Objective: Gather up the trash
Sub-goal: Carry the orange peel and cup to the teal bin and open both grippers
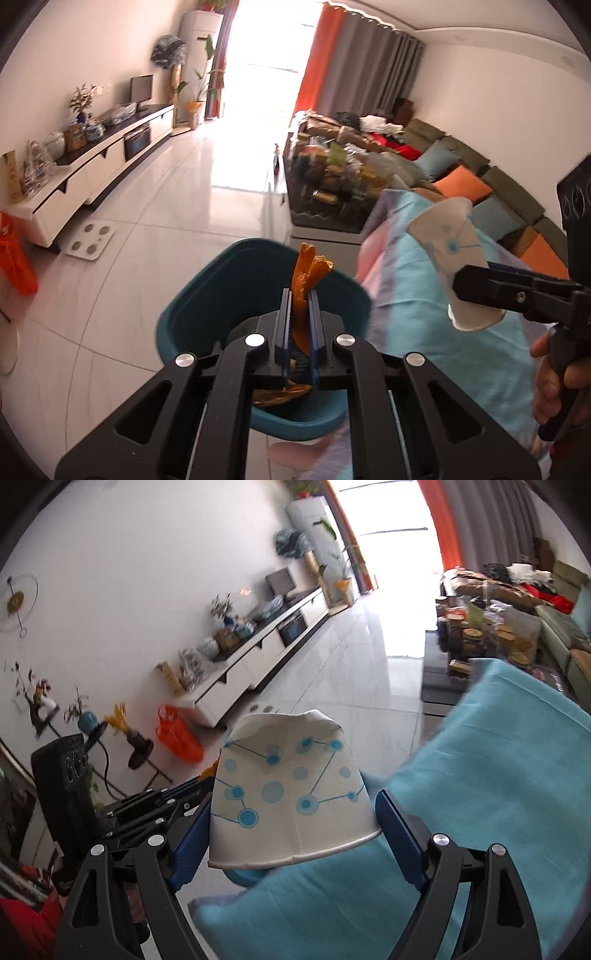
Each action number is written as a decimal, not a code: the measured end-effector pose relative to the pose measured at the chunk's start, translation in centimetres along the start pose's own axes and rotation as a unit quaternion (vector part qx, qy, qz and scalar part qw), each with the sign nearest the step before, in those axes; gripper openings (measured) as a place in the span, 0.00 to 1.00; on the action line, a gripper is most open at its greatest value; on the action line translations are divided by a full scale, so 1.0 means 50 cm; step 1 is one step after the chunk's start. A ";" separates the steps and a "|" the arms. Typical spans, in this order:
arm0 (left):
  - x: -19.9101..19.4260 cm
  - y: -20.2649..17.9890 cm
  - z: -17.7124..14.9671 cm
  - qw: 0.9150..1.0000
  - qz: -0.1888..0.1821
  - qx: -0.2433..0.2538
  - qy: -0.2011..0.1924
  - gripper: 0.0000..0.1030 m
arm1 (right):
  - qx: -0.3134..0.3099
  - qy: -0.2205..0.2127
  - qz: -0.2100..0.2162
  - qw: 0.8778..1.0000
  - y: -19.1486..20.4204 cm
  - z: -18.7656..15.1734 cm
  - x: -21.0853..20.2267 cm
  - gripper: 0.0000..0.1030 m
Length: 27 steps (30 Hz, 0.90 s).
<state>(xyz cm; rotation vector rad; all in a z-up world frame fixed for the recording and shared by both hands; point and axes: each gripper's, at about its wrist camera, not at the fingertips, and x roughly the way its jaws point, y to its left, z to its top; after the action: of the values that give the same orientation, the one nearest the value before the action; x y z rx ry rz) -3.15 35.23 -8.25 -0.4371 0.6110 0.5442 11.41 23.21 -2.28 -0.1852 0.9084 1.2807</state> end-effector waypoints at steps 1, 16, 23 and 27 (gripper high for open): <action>0.010 0.011 -0.001 1.000 0.001 -0.001 0.009 0.10 | 0.000 0.004 -0.003 1.000 0.009 0.002 0.012 0.81; 0.031 0.108 -0.020 0.998 0.041 -0.043 0.001 0.55 | 0.026 0.021 -0.004 0.999 0.007 0.013 0.072 0.87; -0.051 0.036 0.017 0.999 0.000 -0.027 -0.043 0.68 | 0.024 -0.040 -0.015 0.999 0.002 -0.017 -0.041 0.92; -0.069 -0.053 0.059 0.997 -0.038 0.004 -0.066 0.81 | 0.039 -0.079 -0.031 0.996 -0.026 -0.035 -0.123 0.93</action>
<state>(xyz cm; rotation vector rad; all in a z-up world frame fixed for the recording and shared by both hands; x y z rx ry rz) -2.75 33.57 -3.27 -0.4125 0.4669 0.4935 11.68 17.22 0.23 -0.0503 0.8090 1.1825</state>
